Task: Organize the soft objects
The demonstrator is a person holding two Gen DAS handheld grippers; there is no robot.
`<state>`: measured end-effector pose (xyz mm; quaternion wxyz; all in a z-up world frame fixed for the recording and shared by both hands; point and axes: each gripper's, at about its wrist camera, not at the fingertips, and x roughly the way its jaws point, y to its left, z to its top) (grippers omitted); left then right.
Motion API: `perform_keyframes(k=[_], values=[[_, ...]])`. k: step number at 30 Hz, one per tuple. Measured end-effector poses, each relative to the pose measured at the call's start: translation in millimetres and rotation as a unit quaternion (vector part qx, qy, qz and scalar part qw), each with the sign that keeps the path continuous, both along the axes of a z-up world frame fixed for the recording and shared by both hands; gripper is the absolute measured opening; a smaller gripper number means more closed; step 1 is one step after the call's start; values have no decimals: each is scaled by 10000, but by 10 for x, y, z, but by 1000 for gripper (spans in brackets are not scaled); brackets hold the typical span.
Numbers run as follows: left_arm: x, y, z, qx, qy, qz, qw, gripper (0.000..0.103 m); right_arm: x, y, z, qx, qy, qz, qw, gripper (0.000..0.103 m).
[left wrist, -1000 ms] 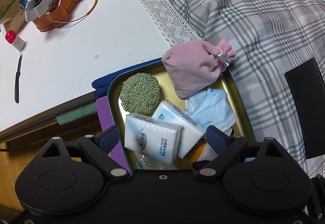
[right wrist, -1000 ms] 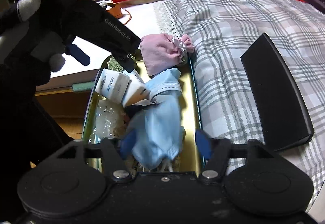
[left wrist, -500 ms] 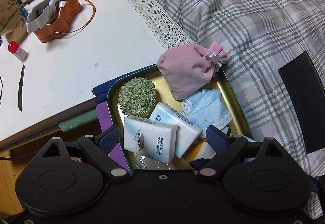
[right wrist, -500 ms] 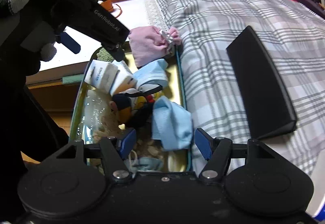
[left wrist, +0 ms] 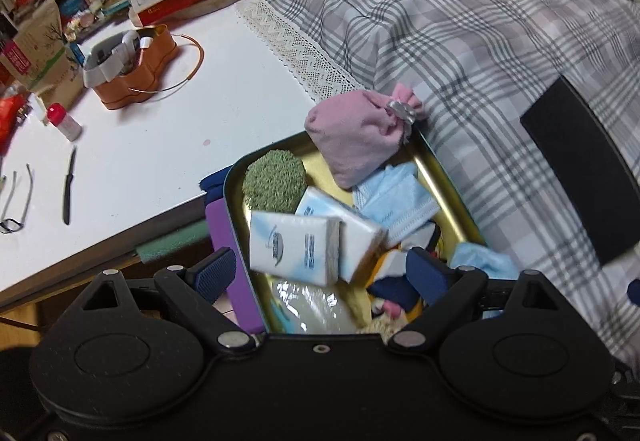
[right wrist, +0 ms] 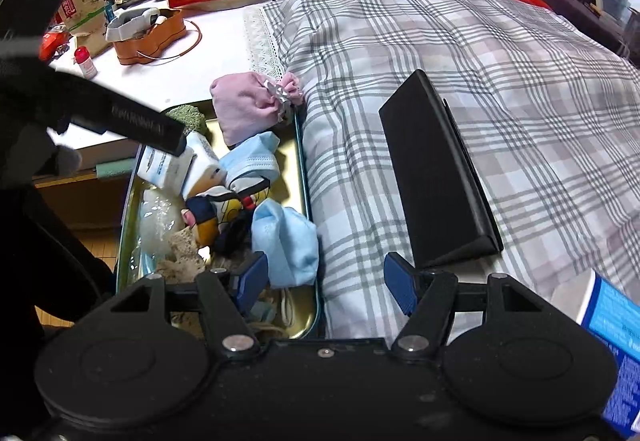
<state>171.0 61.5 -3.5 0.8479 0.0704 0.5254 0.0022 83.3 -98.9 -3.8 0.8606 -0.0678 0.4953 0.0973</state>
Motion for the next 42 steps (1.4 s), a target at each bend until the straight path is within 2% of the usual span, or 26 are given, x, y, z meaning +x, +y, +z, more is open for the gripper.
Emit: perform_keyframes(k=[2,7,12,18,25,30,42], values=[[-142,-61,2,100,-78,-60,9999,89,-86,20,9,-68,-83,4,9999,64],[-408,-115,-5,-280,30,-56,9996,89,-254,-44,7,-136,-335,-118,9993,64],[-620,-143,55,-387,-28,14,9992,89,-253,-251,111,-106,-446,-295,9985,64],[-843,-109,144,-555,-114,250,9981,89,-335,-201,231,-185,-514,95,9985,64],[-1080,-109,122,-292,-120,436,9985,89,-481,-43,126,-369,-370,220,9984,64],[-1191,-96,89,-241,-86,632,9977,89,-532,-39,21,-483,-136,-167,9986,64],[-1341,-227,-65,-54,-15,623,9980,90,-566,-213,-72,-417,-66,-693,9967,64]])
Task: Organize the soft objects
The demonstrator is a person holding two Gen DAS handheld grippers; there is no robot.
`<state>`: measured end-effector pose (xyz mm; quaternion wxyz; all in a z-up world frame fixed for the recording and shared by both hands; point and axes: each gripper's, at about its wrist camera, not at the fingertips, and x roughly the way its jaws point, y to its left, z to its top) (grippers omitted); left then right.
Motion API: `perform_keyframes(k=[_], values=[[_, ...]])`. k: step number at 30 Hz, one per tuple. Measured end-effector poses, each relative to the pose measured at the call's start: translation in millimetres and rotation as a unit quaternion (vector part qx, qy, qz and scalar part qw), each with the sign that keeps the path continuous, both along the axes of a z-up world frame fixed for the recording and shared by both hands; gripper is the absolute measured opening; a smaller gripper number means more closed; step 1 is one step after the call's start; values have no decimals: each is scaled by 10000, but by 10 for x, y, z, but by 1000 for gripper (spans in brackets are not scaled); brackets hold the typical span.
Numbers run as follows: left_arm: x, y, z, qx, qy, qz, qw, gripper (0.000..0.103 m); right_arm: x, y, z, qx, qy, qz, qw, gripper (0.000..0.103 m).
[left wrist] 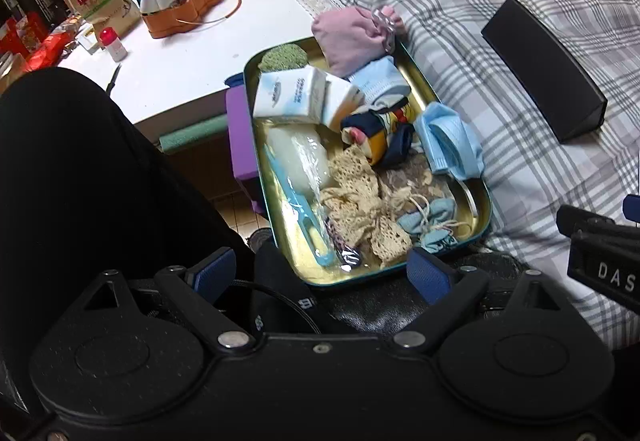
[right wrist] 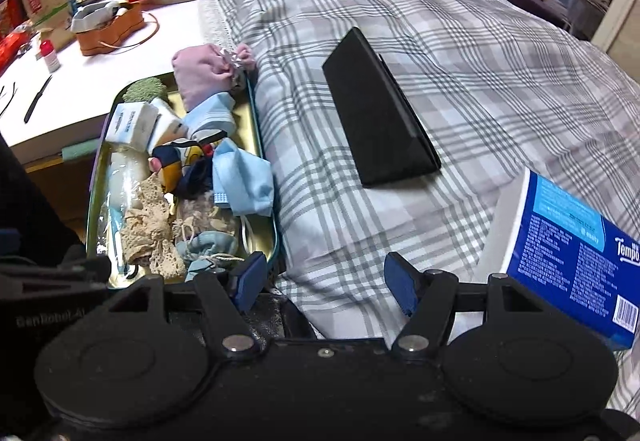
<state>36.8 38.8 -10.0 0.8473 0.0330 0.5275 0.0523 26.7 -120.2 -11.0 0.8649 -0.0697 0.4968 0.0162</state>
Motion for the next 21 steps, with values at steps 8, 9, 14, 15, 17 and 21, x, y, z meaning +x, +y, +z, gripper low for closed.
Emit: perform_keyframes(k=[8,9,14,15,17,21], values=[[15,-10,-46,-69,94,6,9999,90,26,8,-31,19,55,-44,10000,64],[14,-2,-50,-102,115,29,9999,90,30,13,-35,17,62,-42,10000,64],[0,10,-65,-99,99,99,9999,90,39,47,-44,8,64,-21,10000,64],[-2,10,-69,-110,111,104,9998,90,41,51,-46,8,64,-17,10000,64],[7,14,-79,-121,133,104,9998,90,44,56,-48,8,65,-13,10000,64],[9,8,-92,-105,150,117,9998,90,45,55,-52,9,68,-35,10000,64]])
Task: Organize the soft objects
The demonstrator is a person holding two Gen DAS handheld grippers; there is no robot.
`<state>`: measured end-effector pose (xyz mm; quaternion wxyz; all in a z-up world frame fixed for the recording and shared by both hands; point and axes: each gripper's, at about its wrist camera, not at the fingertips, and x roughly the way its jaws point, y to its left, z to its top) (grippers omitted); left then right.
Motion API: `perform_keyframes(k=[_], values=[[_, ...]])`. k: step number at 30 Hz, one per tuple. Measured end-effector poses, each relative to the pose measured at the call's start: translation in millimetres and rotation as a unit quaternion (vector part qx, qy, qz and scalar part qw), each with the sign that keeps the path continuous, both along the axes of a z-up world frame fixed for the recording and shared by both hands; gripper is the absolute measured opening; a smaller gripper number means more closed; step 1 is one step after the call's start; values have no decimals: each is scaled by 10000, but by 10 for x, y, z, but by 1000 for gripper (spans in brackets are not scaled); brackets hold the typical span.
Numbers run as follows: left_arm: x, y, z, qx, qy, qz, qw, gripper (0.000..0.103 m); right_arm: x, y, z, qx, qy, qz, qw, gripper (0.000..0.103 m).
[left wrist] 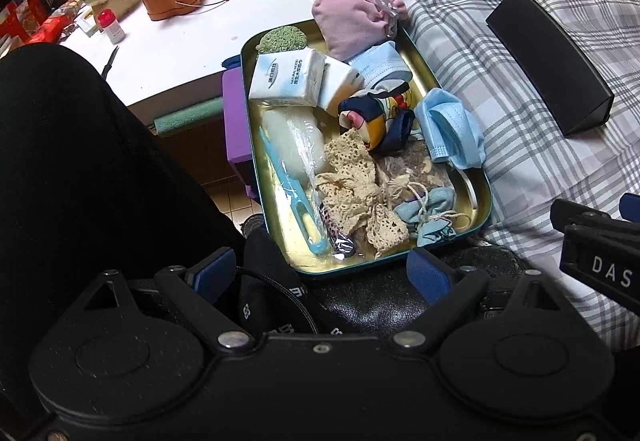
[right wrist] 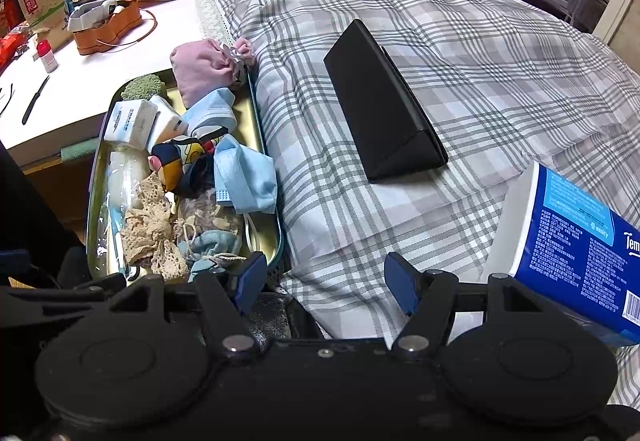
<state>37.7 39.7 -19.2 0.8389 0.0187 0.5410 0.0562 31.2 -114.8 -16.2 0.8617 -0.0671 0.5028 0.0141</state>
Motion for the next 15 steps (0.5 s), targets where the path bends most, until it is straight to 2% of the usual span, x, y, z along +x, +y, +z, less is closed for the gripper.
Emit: perform_keyframes(k=[15], values=[[-5,-16,-11,3,8,4,10000,90,9,-31,-29,53,30,-79,10000,64]])
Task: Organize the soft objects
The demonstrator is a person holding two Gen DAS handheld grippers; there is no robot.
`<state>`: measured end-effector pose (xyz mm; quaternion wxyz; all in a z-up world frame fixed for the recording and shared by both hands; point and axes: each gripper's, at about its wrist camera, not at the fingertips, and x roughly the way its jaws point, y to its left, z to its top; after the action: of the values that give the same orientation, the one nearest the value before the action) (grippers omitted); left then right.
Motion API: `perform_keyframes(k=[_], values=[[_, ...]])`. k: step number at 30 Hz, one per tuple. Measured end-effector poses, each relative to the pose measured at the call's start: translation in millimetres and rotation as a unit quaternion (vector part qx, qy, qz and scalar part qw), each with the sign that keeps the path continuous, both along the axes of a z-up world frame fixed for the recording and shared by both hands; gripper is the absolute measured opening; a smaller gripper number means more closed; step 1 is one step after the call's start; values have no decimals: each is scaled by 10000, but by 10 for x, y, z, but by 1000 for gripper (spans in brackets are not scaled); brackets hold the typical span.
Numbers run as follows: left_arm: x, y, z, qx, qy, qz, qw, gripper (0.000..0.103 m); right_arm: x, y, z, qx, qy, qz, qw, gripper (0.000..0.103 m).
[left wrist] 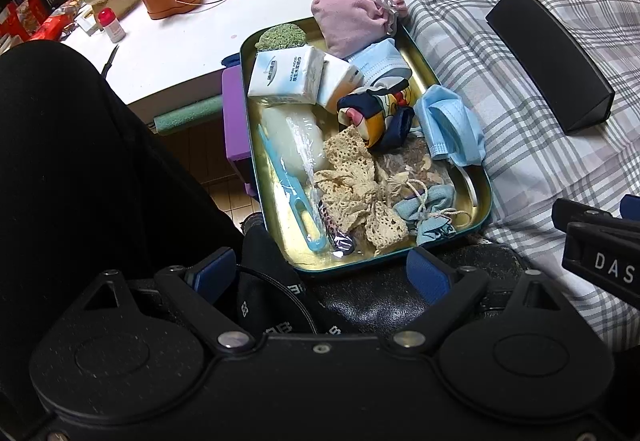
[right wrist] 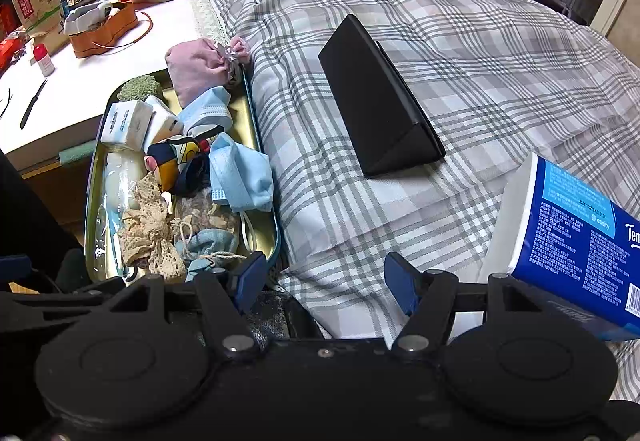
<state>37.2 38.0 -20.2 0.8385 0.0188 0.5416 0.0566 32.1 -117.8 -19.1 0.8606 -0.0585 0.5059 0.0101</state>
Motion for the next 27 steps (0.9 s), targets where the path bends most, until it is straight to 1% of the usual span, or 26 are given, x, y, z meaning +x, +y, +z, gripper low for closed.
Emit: perform_keyframes(k=[10,27], values=[[-2,3,-5,-111,45,-56,9999,90,12,9,-13,1,20,-22,10000,64],[-3,-1,-16,-147,77,-56,9998,90,14,17,-24,1,39,-39,10000,64]])
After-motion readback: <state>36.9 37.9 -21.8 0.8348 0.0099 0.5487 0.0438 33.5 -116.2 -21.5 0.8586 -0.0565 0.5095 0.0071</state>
